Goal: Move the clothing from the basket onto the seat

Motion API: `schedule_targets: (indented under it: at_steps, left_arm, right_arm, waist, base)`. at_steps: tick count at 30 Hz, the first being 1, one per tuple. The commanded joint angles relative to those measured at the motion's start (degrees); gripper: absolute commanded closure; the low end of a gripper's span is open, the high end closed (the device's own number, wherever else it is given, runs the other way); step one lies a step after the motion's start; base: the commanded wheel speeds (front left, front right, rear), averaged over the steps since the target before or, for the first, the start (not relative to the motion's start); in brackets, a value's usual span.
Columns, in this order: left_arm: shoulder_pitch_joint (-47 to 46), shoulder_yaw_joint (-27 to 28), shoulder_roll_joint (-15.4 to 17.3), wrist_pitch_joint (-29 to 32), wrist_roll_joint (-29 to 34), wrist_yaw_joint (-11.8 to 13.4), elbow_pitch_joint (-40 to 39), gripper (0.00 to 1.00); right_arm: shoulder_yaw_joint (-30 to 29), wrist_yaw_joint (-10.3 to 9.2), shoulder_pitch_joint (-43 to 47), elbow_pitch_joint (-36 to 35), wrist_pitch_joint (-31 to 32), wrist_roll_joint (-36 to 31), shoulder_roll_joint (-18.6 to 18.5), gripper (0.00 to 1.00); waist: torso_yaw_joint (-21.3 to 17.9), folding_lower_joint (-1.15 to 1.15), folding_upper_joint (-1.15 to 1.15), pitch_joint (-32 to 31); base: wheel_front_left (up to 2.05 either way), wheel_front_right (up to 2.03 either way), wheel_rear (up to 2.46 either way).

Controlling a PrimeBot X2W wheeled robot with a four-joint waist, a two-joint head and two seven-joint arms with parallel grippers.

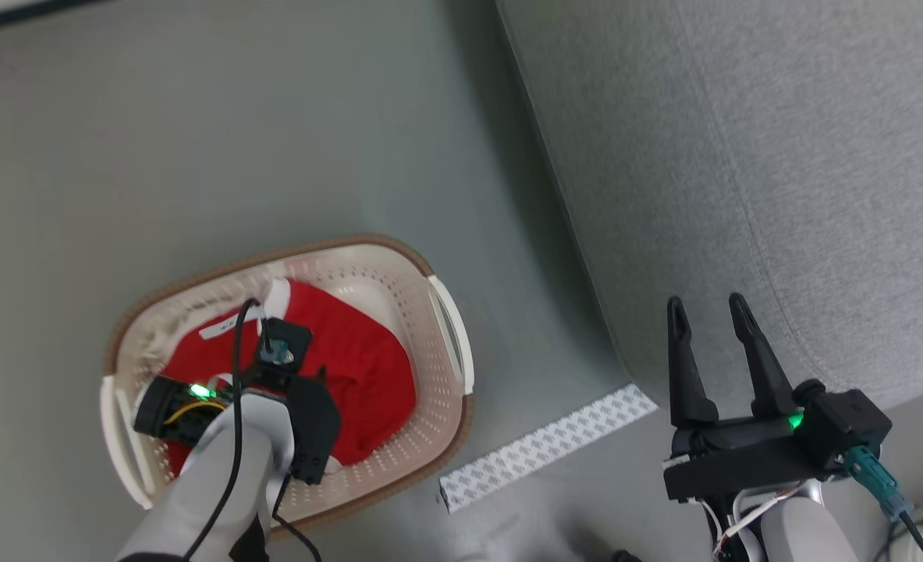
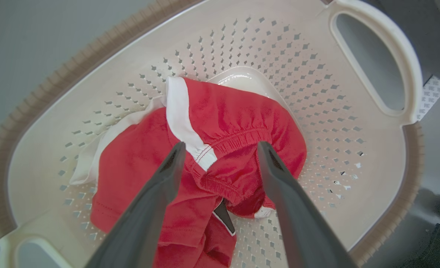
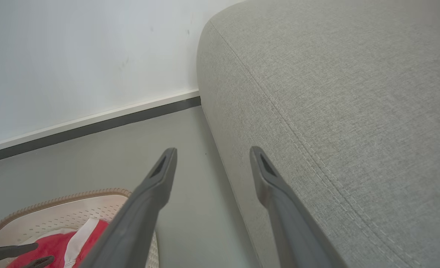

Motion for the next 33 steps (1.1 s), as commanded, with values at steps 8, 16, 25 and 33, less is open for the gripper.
schedule_targets:
  at_steps: [8, 16, 25, 33]
  left_arm:
    - [-5.9, -0.5, 1.0, 1.2, -0.5, 2.3, 7.3, 0.00]
    - [-10.2, -1.6, 2.6, 3.4, 0.7, 4.6, 12.7, 0.00]
    - [-10.7, -1.9, 3.8, 2.4, -0.5, 3.7, 14.2, 0.00]
    - [-10.0, -1.4, 4.3, -2.5, -2.2, 2.0, 14.6, 1.00]
  right_arm:
    - [2.0, 0.03, -1.2, -1.6, -0.1, 1.7, 0.0, 0.00]
    - [3.8, 0.03, -0.4, -2.9, -0.1, 3.8, 0.0, 0.00]
    - [3.8, 0.03, 0.5, -4.3, -0.1, 5.4, 0.0, 0.00]
    - [3.5, 0.03, -0.6, -3.8, -0.1, 5.7, 0.0, 0.00]
  waist:
    - [-3.4, -0.01, -0.01, 8.1]
    - [-4.7, -0.01, -0.01, 11.6]
    - [-5.3, -0.01, -0.01, 13.0]
    - [-5.7, -0.01, -0.01, 12.2]
  base:
    - [0.00, 0.00, 0.00]
    - [0.00, 0.00, 0.00]
    - [0.00, 0.00, 0.00]
    - [0.00, 0.00, 0.00]
